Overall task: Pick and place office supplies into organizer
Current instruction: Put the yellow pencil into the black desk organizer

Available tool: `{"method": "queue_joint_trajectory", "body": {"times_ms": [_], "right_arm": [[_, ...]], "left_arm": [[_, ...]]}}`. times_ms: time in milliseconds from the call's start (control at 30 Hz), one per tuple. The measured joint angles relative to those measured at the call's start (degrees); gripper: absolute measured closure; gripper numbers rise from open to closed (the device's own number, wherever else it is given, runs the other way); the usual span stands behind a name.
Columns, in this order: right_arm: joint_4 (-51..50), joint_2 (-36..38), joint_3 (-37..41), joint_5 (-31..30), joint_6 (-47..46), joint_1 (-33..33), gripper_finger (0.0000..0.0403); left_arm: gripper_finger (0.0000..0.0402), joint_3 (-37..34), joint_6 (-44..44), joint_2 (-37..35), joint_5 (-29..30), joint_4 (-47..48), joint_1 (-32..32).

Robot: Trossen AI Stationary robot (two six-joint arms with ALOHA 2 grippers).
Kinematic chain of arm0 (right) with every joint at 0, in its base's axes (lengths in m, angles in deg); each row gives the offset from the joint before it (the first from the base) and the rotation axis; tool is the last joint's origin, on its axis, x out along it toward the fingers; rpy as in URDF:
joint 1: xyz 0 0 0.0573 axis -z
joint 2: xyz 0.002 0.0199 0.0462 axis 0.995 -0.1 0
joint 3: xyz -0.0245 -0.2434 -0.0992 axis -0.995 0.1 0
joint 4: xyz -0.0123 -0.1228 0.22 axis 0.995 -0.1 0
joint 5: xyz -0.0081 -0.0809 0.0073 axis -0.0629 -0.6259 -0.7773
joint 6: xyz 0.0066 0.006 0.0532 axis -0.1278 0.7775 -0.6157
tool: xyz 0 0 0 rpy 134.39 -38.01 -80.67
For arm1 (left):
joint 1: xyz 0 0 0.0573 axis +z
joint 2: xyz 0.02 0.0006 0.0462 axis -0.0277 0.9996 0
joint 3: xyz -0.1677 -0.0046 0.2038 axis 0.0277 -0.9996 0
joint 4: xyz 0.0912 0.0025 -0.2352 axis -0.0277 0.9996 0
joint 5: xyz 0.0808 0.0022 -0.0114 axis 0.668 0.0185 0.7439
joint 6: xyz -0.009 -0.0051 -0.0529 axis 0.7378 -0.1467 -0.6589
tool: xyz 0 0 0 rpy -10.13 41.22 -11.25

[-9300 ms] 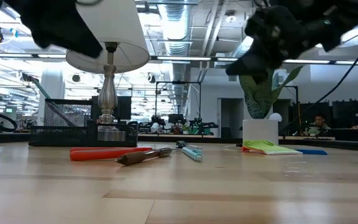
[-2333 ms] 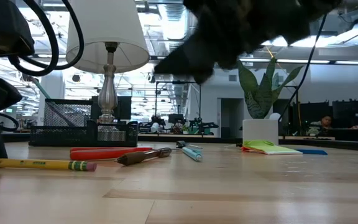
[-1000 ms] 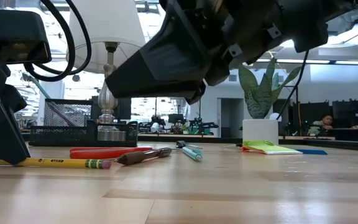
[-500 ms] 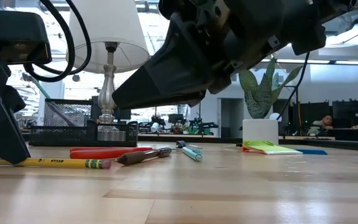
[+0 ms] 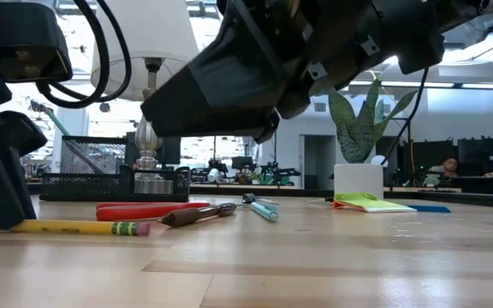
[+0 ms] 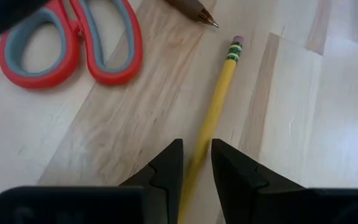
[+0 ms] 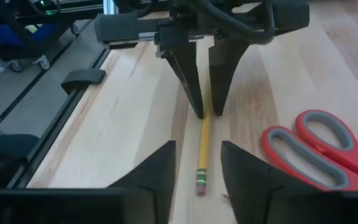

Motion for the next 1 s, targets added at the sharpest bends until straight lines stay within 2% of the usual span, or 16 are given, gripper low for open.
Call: {"method": "queue_joint_trajectory", "body": {"times_ms": [167,300,400,500,633,733,900,1000], "right_arm": [[0.1,0.0,-1.3,-0.1,1.0,-0.9,0.0208],[0.2,-0.2,-1.3,-2.1,2.8,-3.1,0.0189],[3.0,-2.6,-1.2,-7.2,2.2,-4.4,0.0191],[6.6,-6.1,-3.2,-7.7,2.2,-4.3,0.0200],[5.0,-10.8,-7.5,-7.8,2.8,-3.9,0.0213],[-0.2,-13.0,-11.7,-8.2,3.5,-3.5,0.0222],[-15.9,-13.1,-16.6,-8.4,2.6,-3.4,0.0234],[-18.4,-13.0,-17.8,-8.4,2.5,-3.7,0.0239]], "left_arm": [[0.0326,0.0,-7.3,0.0,0.4,0.0,-0.3],[0.0327,0.0,-12.8,0.1,1.8,-0.1,-0.9],[0.0327,0.0,-13.2,0.1,2.1,-0.3,-1.2],[0.0327,0.0,-12.0,0.1,1.0,-1.4,-1.5],[0.0327,0.0,-9.3,0.1,0.8,-1.8,-1.6],[0.0327,0.0,-8.9,0.1,1.7,-1.6,-1.2],[0.0327,0.0,-9.4,0.1,1.8,-1.1,-1.2],[0.0327,0.0,-9.4,0.1,1.6,-1.1,-1.2]]}}
